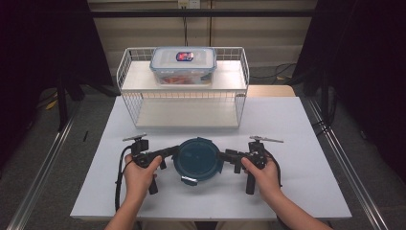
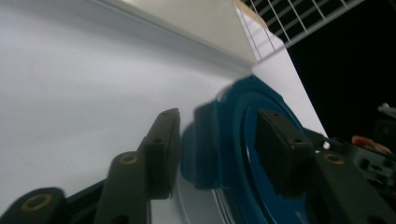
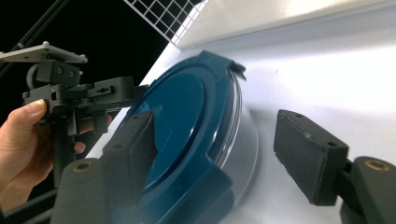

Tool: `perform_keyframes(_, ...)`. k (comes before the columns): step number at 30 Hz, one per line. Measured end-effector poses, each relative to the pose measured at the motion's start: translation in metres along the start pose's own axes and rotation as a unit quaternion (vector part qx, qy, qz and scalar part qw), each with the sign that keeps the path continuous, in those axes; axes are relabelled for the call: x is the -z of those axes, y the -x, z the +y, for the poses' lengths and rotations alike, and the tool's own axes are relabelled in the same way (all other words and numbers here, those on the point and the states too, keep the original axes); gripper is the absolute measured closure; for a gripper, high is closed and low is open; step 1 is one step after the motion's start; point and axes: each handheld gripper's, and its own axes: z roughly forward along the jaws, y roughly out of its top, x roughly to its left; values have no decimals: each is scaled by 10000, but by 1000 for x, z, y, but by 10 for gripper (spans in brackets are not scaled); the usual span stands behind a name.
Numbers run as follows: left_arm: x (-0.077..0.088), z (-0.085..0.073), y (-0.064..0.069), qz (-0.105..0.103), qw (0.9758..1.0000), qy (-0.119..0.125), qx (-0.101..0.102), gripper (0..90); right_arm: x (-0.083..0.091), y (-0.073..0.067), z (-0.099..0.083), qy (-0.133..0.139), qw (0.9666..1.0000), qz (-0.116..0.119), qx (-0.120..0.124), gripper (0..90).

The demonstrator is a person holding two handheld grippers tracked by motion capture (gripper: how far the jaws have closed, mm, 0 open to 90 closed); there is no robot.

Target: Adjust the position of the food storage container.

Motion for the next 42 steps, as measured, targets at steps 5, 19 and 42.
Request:
perform_keyframes(5, -5, -1, 0, -81, 9998, -146, 53, 481, 0, -1, -2, -86, 9999, -27, -117, 340)
perform_keyframes(19, -6, -1, -4, -134, 9996, -160, 180, 496, -1, 2, -6, -305, 9987, -28, -411, 414)
perform_keyframes(42, -10, -5, -7, -232, 9963, -196, 801, 473, -2, 3, -5, -375, 9943, 98, -995, 663)
